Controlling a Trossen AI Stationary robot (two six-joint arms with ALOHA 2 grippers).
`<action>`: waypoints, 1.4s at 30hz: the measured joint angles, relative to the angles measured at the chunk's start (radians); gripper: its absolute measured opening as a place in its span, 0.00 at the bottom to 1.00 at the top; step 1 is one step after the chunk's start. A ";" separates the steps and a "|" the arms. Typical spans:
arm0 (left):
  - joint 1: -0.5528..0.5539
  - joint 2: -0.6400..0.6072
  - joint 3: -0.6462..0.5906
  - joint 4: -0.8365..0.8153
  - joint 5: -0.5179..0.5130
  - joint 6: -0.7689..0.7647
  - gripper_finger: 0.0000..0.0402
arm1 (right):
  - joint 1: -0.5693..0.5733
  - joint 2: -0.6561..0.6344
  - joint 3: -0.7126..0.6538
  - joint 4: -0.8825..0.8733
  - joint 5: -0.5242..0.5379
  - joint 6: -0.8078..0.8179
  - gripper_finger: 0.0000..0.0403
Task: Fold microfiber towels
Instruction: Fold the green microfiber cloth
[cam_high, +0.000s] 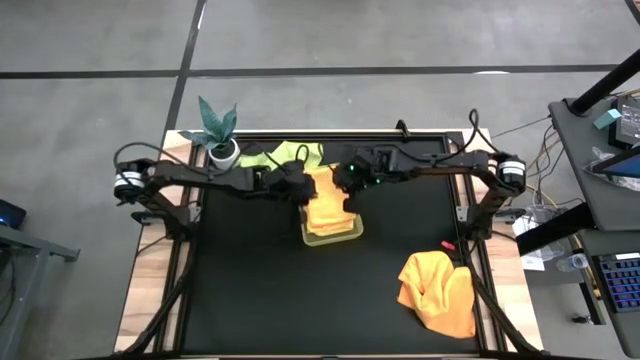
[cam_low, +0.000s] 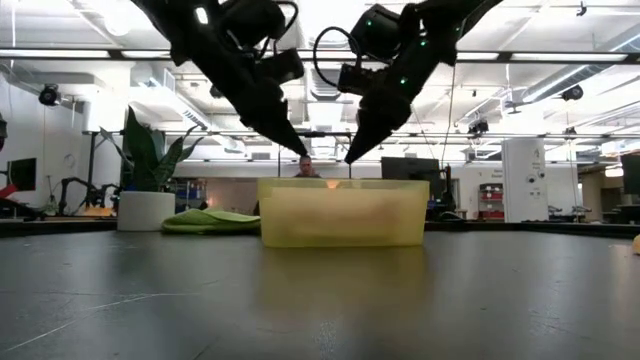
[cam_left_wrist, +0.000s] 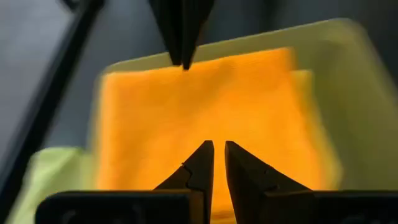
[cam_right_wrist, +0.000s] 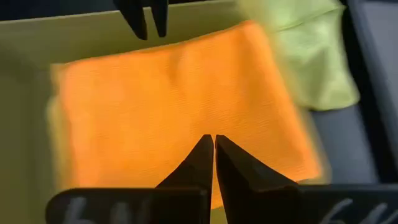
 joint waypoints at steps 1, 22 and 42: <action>0.010 0.000 -0.001 -0.001 -0.017 0.005 0.06 | -0.015 0.001 0.003 0.015 0.000 -0.021 0.03; 0.079 -0.185 -0.027 -0.419 -0.119 0.036 0.09 | 0.096 -0.292 -0.222 0.239 -0.004 0.054 0.03; 0.355 -0.010 -0.116 -0.397 -0.132 0.246 0.37 | 0.139 -0.390 -0.464 0.458 -0.003 0.187 0.03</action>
